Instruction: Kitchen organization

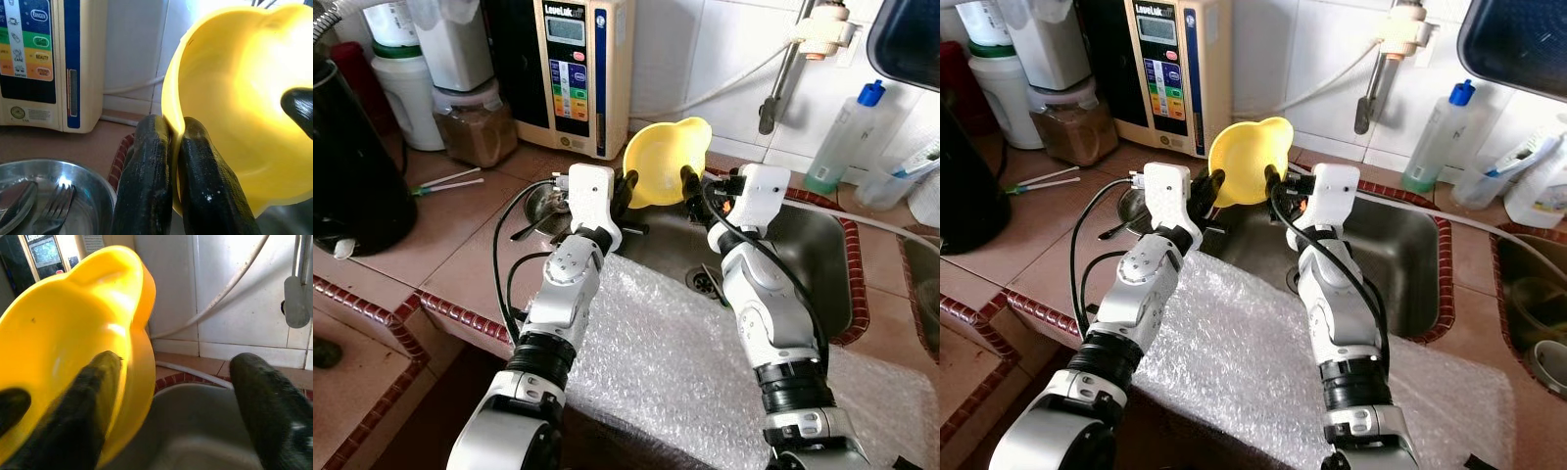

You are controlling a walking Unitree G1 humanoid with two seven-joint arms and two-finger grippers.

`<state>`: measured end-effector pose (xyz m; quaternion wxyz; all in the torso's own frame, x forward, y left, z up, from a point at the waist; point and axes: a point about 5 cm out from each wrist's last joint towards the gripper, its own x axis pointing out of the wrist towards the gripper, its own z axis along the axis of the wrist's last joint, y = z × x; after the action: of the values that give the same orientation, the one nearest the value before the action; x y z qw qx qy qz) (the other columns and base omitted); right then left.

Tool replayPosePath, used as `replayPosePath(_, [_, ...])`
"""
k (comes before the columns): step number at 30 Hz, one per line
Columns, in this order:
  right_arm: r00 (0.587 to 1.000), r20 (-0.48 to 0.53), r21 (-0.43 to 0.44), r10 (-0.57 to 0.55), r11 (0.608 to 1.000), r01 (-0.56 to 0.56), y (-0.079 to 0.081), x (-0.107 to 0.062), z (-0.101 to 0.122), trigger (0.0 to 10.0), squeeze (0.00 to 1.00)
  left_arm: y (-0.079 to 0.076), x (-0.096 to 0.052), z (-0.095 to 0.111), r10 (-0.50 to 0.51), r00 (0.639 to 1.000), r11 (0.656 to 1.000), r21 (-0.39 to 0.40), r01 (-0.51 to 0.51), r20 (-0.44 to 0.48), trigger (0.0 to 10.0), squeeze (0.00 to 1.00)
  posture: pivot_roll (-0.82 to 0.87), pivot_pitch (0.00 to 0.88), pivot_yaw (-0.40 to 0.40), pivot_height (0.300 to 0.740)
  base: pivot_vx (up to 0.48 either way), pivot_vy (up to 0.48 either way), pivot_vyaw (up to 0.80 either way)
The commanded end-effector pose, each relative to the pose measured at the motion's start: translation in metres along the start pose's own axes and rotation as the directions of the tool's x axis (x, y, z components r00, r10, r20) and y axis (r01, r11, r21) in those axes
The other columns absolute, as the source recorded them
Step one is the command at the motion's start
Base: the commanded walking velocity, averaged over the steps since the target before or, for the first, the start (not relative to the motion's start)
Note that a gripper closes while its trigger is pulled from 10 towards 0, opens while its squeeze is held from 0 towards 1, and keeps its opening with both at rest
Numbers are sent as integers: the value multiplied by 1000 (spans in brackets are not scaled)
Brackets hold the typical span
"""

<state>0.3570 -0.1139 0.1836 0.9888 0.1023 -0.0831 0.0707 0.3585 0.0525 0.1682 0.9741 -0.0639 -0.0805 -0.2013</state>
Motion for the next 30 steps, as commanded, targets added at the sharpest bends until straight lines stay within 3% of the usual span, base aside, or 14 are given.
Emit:
replayPosePath(1, [998,10,16,-54,998,54,-10,5,4,0,0,-6,1,9,-39,998,999,13,39,41,0,0,3,0,-29,740,0,0,0])
replayPosePath(20, [992,-76,104,-101,989,108,-17,9,-13,0,0,-10,-1,12,-89,994,994,75,84,65,0,0,11,0,-16,740,0,0,0])
replayPosePath(21, [991,-79,106,-104,988,112,-18,9,-13,0,0,-10,-1,13,-88,994,994,75,83,64,627,0,11,0,-16,740,0,0,0])
replayPosePath(25, [990,-89,109,-111,987,120,-18,9,-16,0,0,-8,-1,13,-84,995,992,100,78,61,745,0,28,0,-22,740,0,0,0])
replayPosePath(26, [989,-94,113,-113,986,123,-17,9,-17,0,0,-6,-2,13,-77,995,992,105,71,60,2392,0,32,0,-22,740,0,0,0])
replayPosePath(29, [988,-102,114,-118,985,129,-16,9,-19,0,0,-3,-3,11,-61,997,992,115,55,50,3647,0,35,0,-23,740,0,0,0])
replayPosePath(30, [988,-103,113,-119,985,130,-16,10,-20,0,0,-2,-4,11,-55,997,992,118,50,45,4784,0,37,0,-23,740,0,0,0])
